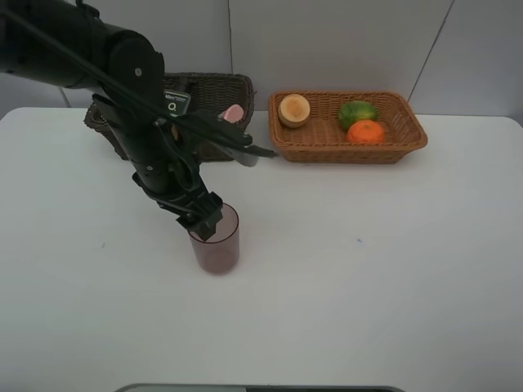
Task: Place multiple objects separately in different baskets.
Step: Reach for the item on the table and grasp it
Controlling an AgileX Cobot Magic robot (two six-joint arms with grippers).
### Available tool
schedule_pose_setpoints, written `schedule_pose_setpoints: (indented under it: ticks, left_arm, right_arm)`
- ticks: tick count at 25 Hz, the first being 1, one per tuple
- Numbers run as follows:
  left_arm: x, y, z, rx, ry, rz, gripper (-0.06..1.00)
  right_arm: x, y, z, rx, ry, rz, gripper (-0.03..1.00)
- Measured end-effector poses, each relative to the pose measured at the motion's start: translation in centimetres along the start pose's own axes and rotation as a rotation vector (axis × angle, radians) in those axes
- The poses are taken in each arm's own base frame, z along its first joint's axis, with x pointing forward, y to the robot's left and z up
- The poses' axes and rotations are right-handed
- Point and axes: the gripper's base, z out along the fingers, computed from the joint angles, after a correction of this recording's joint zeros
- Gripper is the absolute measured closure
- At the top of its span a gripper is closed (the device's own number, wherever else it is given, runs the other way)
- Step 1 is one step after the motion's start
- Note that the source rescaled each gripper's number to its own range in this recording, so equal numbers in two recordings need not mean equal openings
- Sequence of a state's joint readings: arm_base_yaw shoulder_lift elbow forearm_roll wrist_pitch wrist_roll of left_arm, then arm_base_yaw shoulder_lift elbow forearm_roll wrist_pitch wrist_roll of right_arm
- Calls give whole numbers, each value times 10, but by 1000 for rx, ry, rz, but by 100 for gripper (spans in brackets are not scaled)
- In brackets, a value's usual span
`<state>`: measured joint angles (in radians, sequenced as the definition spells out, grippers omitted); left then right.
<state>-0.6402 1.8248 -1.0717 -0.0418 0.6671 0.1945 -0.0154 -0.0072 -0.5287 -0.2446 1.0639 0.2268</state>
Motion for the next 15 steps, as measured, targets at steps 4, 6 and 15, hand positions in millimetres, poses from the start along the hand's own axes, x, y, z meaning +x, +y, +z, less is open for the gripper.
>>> schedule_pose_setpoints:
  ticks: [4, 6, 15]
  left_arm:
    - [-1, 0, 9, 2, 13, 0, -4]
    - [-1, 0, 14, 1, 16, 2, -4]
    - [0, 1, 25, 4, 44, 2, 7]
  right_arm:
    - [0, 0, 0, 0, 0, 0, 5]
    - [0, 0, 0, 0, 0, 0, 5]
    - [0, 0, 0, 0, 0, 0, 5]
